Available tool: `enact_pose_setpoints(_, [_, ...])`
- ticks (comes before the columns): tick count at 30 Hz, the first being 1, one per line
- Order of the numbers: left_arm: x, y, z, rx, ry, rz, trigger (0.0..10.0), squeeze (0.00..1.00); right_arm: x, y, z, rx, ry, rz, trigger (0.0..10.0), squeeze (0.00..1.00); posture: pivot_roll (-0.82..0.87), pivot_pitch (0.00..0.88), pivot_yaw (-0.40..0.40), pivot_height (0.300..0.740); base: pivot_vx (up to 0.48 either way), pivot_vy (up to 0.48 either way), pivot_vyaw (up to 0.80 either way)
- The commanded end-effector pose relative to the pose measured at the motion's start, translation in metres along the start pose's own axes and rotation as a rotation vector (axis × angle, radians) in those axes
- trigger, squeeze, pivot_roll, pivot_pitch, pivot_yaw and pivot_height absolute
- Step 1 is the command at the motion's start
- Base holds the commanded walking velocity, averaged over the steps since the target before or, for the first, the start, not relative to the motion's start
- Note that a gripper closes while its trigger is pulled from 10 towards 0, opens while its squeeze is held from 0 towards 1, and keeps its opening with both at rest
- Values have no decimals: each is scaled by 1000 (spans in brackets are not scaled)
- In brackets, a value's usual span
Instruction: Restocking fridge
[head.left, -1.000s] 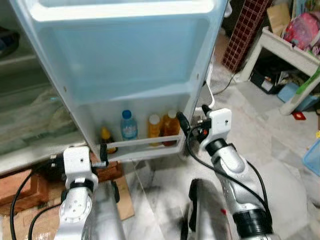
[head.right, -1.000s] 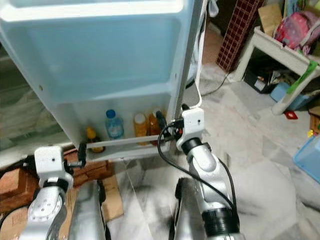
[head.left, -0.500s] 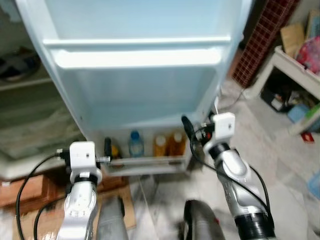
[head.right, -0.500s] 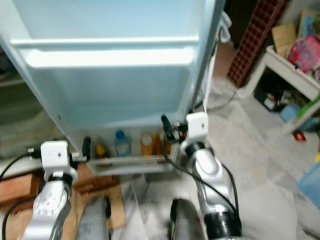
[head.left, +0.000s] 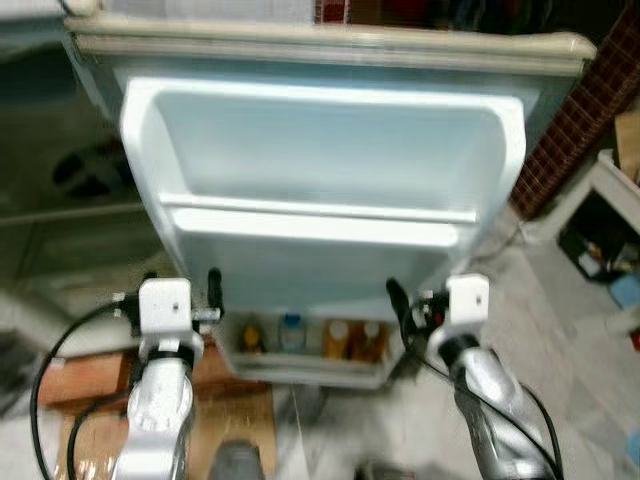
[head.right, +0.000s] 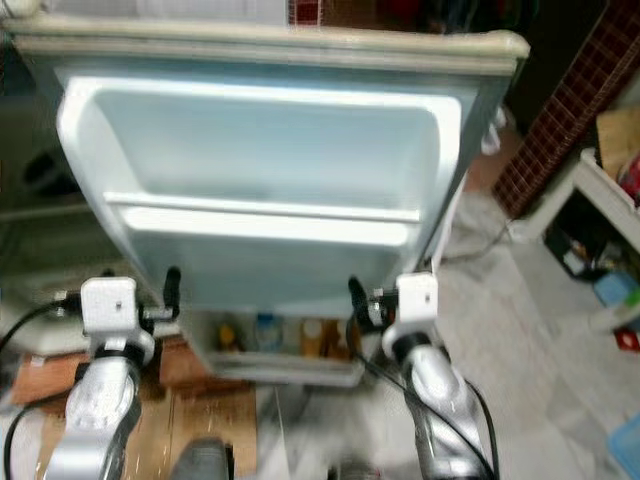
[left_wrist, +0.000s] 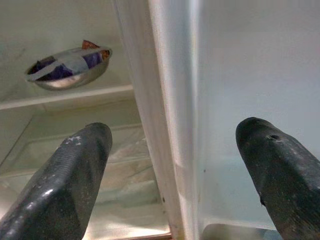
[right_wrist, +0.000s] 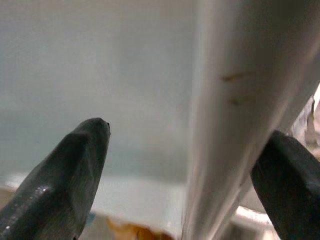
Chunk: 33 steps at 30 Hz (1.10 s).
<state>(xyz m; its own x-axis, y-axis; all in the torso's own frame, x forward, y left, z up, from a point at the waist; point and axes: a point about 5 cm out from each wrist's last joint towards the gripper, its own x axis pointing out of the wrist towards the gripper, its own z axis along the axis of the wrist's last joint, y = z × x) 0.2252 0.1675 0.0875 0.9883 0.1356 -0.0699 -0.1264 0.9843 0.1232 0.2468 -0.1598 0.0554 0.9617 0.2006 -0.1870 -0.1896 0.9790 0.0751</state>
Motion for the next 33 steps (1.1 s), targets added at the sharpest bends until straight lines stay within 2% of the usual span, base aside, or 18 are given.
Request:
enact_pose_setpoints(1, [-4, 1, 0, 1, 17, -2, 10000, 0, 9, 17, 44, -40, -173, 90, 10000, 0, 43, 0, -34, 740, 0, 0, 0])
enact_pose_setpoints(5, [-6, 5, 3, -23, 37, 3, 10000, 0, 0, 14, 43, -43, -158, 101, 10000, 0, 40, 60, -40, 740, 0, 0, 0])
enact_pose_setpoints(13, [-7, 8, 4, -49, 63, -10, 10000, 0, -3, 16, 44, -57, -132, 150, 10000, 0, 37, 75, -31, 740, 0, 0, 0])
enact_pose_setpoints(18, [-4, 4, 5, -56, 72, -34, 10000, 0, 1, 17, 49, -60, -135, 157, 10000, 0, 36, 71, -32, 740, -290, 0, 0])
enact_pose_setpoints(33, [-3, 3, 4, -59, 87, -49, 10000, 0, 1, 18, 49, -65, -128, 173, 10000, 0, 29, 67, -26, 740, -408, 0, 0])
